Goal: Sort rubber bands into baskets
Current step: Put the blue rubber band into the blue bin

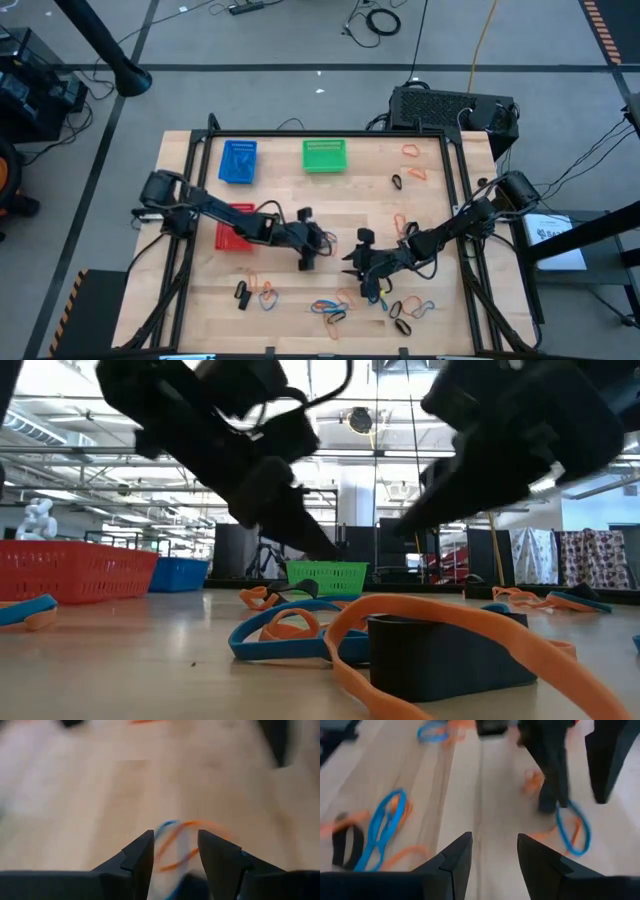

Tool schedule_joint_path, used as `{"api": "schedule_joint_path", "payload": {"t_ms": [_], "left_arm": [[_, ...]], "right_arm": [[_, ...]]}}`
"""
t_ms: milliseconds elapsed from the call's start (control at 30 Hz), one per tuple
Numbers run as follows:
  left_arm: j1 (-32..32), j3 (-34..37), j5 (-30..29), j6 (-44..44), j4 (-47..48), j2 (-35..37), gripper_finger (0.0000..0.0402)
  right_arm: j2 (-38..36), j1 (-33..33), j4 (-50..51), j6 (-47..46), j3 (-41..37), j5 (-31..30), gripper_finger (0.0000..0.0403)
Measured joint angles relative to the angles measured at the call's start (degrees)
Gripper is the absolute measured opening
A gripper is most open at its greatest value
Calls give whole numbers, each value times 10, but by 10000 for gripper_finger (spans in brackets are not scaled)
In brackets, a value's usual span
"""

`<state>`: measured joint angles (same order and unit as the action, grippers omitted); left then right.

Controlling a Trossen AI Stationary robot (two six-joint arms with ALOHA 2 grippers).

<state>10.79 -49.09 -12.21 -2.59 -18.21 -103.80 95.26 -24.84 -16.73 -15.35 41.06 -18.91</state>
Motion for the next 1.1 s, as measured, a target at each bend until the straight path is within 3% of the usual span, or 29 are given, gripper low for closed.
{"api": "schedule_joint_path", "payload": {"t_ms": [167,367,467,633,700,833,1100], "left_arm": [[23,-15,180,-5,-16,-11,160],[94,-25,236,-30,-39,-11,160],[132,-24,205,-43,-49,-13,160],[169,-26,61,-73,-85,-33,160],[175,-24,29,-95,-79,-43,160],[175,-32,33,-135,-87,-72,160],[175,-72,38,-134,-82,-125,160]], "right_arm": [[0,0,46,-8,0,45,151],[0,0,62,-26,0,48,151],[0,0,56,-33,0,55,151],[0,0,38,-35,0,55,151],[0,0,29,-35,0,55,151],[0,0,13,-35,0,55,151],[0,0,14,-33,0,56,151]]}}
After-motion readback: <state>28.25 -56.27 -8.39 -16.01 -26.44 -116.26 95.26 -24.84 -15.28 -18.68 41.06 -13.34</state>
